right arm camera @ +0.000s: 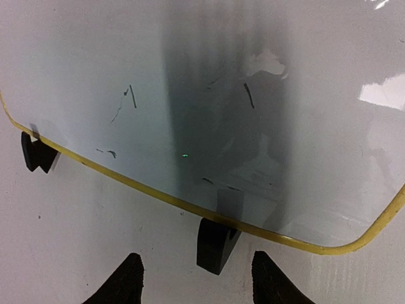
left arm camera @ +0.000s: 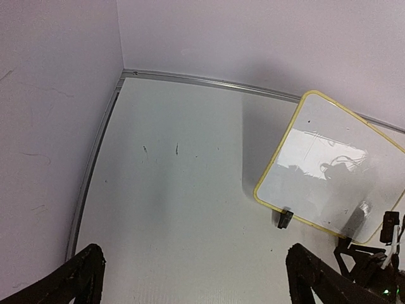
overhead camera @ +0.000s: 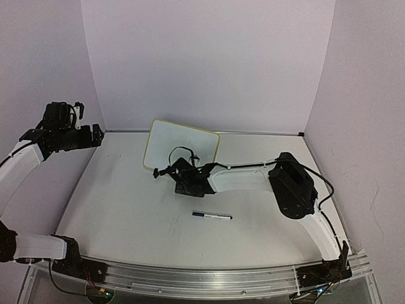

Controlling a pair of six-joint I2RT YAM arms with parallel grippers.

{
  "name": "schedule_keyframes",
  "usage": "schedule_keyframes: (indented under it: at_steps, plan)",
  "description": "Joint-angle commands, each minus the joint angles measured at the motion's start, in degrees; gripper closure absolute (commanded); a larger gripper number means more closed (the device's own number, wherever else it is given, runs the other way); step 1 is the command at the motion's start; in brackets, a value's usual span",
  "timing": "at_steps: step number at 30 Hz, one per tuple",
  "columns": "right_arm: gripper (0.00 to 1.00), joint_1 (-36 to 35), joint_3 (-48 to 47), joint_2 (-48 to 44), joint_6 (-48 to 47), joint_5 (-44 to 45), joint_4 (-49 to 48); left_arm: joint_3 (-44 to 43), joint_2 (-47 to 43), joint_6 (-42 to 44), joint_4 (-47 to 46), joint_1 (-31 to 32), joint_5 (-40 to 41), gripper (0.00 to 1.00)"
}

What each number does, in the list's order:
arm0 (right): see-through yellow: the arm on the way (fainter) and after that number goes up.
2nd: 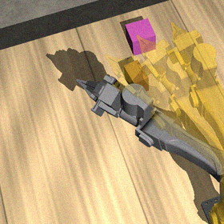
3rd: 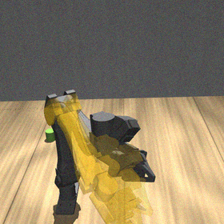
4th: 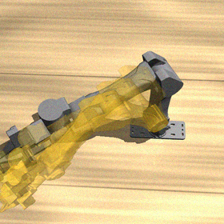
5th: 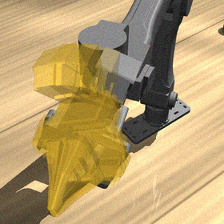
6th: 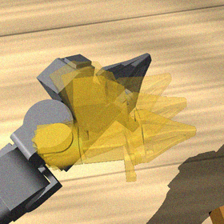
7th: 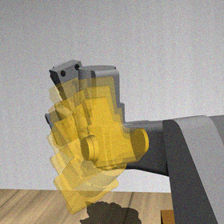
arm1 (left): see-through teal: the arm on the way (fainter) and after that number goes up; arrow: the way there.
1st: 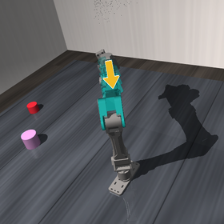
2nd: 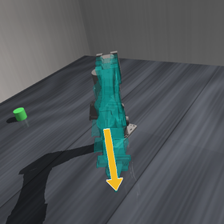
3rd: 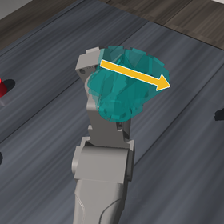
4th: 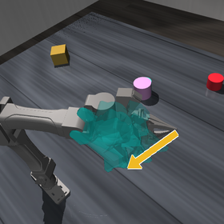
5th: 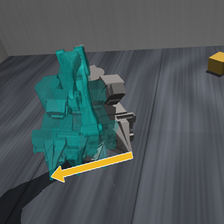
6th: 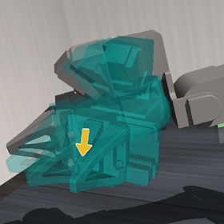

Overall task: Write a sentence on the whiteboard
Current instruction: Move the whiteboard to the center of the board.

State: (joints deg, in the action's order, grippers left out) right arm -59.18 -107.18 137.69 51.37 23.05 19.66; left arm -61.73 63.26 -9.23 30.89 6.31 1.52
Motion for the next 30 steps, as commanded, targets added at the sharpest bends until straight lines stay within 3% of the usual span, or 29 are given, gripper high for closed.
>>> schedule_keyframes:
  at_steps: [1, 10, 17, 25, 28, 30]
  plan:
    - [0.47, -0.3, -5.7, 3.9, 1.0, 4.5, 5.0, -0.2, -1.6, -0.7, -1.5, -0.1, -0.9, 0.0]
    - [0.58, -0.2, -10.4, 7.9, 0.3, 8.6, 7.6, -0.2, -2.2, -0.9, -1.5, -0.1, -1.1, 0.0]
    - [0.6, 0.2, -13.6, 10.5, -0.5, 10.7, 8.1, 0.0, -2.1, -1.0, -1.6, -0.1, -1.3, 0.0]
    - [0.78, 1.0, -12.6, 10.6, 1.7, 12.3, 9.3, 0.1, -2.0, -1.2, -1.7, -0.1, -3.0, 0.01]
    - [0.95, 1.1, -11.3, 9.8, 1.4, 12.0, 9.3, 0.1, -1.9, -1.1, -1.7, -0.1, -2.7, 0.01]
    - [1.0, 1.1, -10.8, 9.3, 0.7, 11.9, 9.3, 0.1, -1.8, -1.1, -1.7, -0.1, -2.7, 0.01]
